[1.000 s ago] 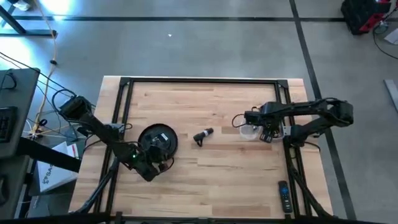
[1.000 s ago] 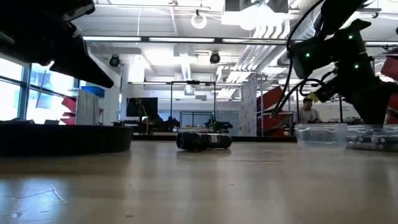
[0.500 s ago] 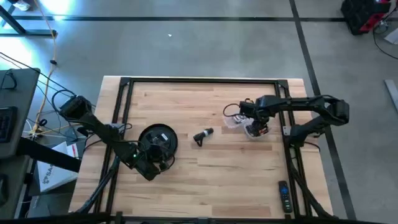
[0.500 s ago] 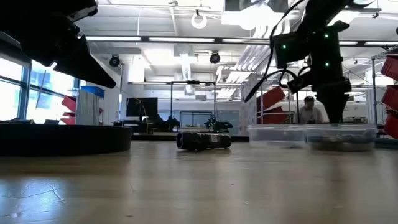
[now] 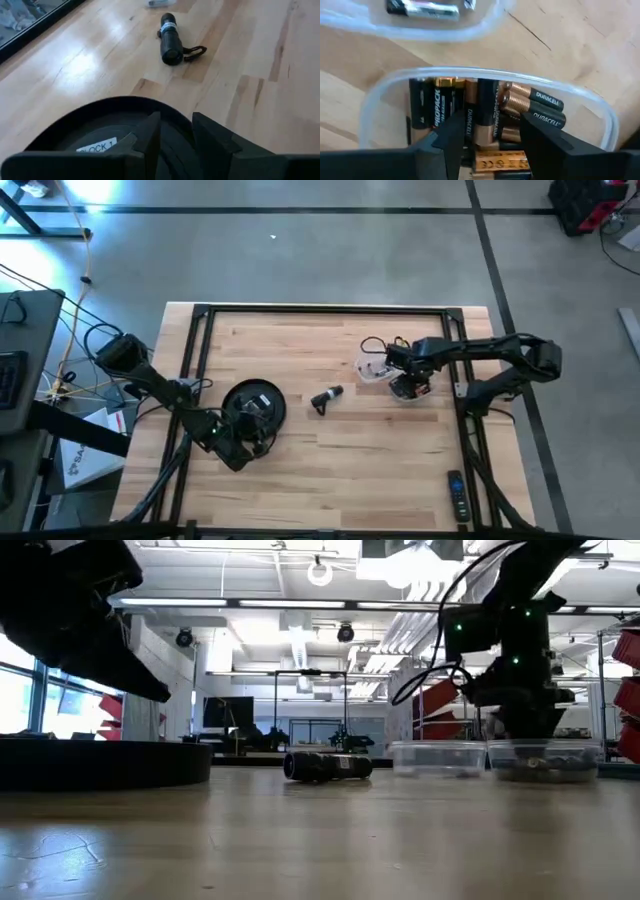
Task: Insert battery
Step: Insert the black battery into the black wall clock battery compartment
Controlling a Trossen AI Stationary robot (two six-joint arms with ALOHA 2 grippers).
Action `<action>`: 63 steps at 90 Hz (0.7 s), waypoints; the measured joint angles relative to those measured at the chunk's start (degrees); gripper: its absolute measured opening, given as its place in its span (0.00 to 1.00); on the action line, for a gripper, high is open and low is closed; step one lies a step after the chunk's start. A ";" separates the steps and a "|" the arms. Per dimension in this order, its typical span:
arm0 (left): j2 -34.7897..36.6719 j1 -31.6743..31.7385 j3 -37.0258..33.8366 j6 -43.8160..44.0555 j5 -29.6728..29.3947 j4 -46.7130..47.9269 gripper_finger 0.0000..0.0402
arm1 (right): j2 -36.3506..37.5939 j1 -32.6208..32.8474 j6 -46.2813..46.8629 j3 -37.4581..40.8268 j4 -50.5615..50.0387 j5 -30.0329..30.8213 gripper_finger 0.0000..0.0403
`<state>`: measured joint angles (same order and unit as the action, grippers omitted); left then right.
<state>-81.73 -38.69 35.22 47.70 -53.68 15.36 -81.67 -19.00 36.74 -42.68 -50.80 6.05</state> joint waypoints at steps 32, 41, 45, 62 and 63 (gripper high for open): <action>0.00 -0.78 0.02 -1.33 -0.62 -0.48 0.24 | -0.02 0.02 2.31 2.10 1.92 -2.09 0.37; 0.00 -1.25 0.02 -1.33 -0.63 -0.46 0.24 | 0.00 0.01 2.28 3.32 4.44 -2.34 0.32; 0.00 -1.37 0.02 -1.33 -0.68 -0.44 0.24 | 0.00 0.02 2.29 3.67 5.26 -2.43 0.29; 0.00 -1.47 0.02 -1.36 -0.86 -0.21 0.24 | 0.11 0.07 1.74 3.82 6.09 -2.80 0.12; 0.00 -1.47 0.02 -1.37 -0.86 -0.15 0.24 | 0.11 0.07 1.62 3.82 6.12 -2.88 0.11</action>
<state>-81.73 -40.16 35.24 46.33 -54.54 15.20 -81.56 -18.94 38.36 -38.85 -44.68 3.17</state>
